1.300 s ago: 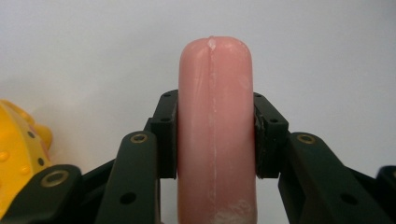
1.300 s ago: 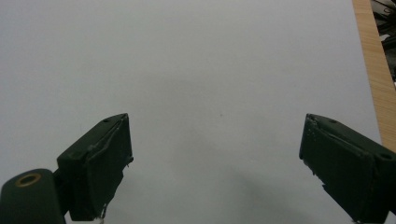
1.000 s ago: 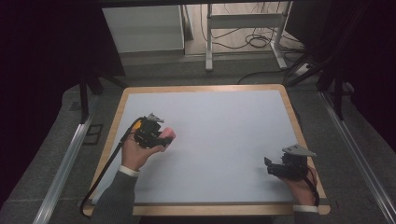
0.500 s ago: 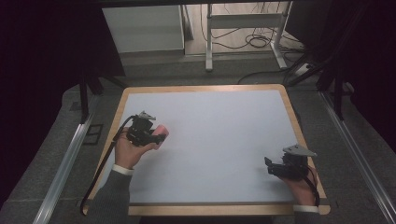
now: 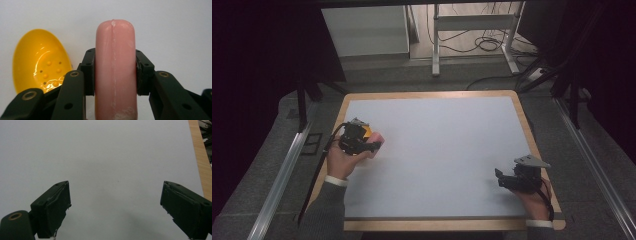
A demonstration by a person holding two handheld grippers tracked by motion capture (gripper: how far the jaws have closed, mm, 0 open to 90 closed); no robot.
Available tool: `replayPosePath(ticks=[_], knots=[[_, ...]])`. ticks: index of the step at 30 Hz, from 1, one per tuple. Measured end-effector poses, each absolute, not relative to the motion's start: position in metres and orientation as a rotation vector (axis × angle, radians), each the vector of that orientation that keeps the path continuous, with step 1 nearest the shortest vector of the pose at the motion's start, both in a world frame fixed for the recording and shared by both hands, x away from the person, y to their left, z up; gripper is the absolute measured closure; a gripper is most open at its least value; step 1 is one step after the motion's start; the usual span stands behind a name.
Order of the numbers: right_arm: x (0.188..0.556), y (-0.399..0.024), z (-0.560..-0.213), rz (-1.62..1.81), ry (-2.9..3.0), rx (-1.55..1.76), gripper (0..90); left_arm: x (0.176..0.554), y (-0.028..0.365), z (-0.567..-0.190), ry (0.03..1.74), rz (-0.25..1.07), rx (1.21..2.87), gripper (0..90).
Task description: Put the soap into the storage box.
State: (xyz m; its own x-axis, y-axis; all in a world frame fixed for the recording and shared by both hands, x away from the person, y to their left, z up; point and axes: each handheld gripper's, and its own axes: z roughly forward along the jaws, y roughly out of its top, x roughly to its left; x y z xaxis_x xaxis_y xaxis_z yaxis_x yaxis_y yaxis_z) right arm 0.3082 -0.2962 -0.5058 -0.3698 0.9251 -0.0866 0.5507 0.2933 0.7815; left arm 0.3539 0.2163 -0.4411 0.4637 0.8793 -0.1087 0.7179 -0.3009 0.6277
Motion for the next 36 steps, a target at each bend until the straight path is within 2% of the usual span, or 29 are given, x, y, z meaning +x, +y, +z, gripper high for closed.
replayPosePath(ticks=[36], knots=[[0.309,-0.297,-0.507,0.902,2.031,1.314,9.1,0.381,0.257,-0.448,1.471,0.369,2.032,60.4]])
